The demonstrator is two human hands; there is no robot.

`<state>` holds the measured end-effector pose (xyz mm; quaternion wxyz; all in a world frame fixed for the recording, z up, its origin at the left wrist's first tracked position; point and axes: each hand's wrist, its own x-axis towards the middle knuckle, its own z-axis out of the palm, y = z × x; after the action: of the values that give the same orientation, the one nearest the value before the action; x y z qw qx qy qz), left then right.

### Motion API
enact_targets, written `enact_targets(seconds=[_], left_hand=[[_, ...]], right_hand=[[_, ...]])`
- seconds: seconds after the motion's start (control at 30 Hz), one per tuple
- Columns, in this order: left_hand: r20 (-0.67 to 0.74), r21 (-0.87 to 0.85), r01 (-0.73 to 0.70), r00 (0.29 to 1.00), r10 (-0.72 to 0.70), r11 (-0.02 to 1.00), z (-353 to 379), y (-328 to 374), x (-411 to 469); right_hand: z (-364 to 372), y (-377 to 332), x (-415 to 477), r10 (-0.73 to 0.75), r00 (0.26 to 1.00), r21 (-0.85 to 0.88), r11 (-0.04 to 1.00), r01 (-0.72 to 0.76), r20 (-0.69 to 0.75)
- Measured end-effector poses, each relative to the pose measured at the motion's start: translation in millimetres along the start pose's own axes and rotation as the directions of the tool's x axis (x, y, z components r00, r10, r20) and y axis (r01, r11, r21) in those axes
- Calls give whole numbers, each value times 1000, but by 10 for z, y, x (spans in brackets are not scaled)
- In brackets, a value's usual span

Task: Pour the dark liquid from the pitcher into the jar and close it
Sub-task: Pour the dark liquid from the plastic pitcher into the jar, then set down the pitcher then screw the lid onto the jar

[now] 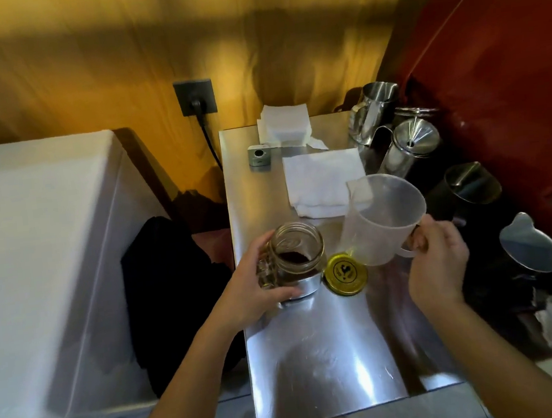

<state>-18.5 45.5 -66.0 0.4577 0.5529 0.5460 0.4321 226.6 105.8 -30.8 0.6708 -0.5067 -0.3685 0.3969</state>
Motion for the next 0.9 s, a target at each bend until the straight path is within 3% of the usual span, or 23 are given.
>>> enact_targets(seconds=[0.27,0.53,0.9], left_hand=[[-3,36,33,999,-33,999,-22,3,-14],[-3,26,22,1000,-22,999,-16,39,-23],[-4,34,22,1000,-21,999,-15,47,-30]], right_hand=[[-183,234,-50,5,990,-61,998,-13,-140],[-310,349,-84,-61,995,-187,981,45,-83],[-369,370,-161,-35,999,-221,975,31,-17]])
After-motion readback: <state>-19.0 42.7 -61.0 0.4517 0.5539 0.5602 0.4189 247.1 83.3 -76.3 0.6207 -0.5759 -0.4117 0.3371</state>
